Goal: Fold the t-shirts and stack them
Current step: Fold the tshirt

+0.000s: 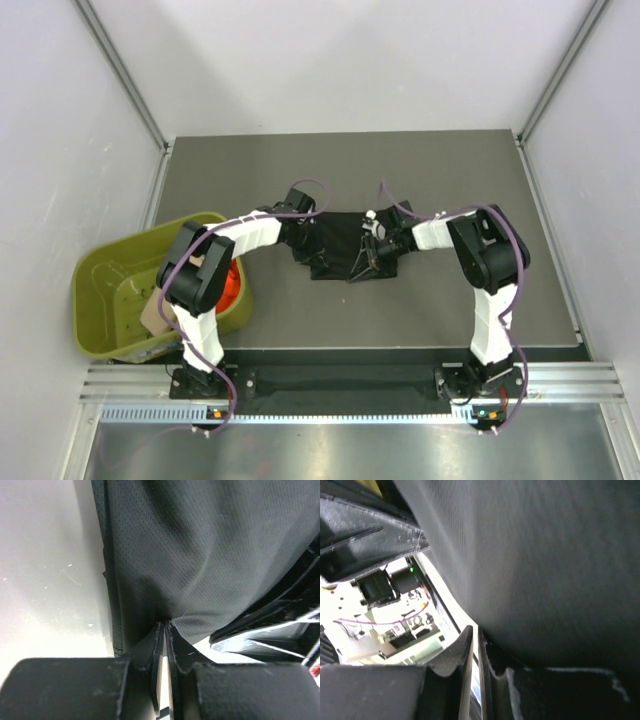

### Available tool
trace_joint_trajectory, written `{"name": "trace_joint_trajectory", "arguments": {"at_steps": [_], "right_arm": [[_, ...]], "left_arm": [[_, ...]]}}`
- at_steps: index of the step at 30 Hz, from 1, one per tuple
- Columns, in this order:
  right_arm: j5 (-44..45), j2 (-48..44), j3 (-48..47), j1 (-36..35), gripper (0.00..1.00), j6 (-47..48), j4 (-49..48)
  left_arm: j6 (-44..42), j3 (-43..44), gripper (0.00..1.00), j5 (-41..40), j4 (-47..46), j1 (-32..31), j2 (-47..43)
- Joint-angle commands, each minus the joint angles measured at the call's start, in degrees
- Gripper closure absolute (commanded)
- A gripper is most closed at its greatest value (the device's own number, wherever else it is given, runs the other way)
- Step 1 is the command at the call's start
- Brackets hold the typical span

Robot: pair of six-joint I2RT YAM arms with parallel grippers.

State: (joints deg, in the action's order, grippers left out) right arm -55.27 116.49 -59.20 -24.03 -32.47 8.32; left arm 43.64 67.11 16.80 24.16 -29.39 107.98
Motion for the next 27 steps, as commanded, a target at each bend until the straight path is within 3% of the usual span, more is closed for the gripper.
{"name": "trace_joint_trajectory", "arguments": {"at_steps": [1,7,14,20,27], "right_arm": [[0.95,-2.74,1.28,2.84,0.91,3.71,1.43],[0.86,-8.2,-2.66,8.47,0.9,7.25,9.87],[0.24,-6.63,-11.11,5.84,0.9,4.7,10.41],[0.07,-4.25,-0.41,10.05,0.9,5.22,3.2],[2.52,-6.17,7.79,18.14,0.9,9.17,3.35]], "left_arm": [[-1.89,-2.16,0.89,-3.35,0.62,-0.32,1.53],[-3.03,-1.02,0.89,-3.7,2.82,-0.32,0.91],[-3.21,-1.37,0.89,-2.65,3.52,-0.32,-0.05],[-3.03,-2.07,0.89,-1.95,3.26,-0.32,0.21],[-3.12,-2.34,0.89,-1.77,3.35,-0.32,0.47]]}}
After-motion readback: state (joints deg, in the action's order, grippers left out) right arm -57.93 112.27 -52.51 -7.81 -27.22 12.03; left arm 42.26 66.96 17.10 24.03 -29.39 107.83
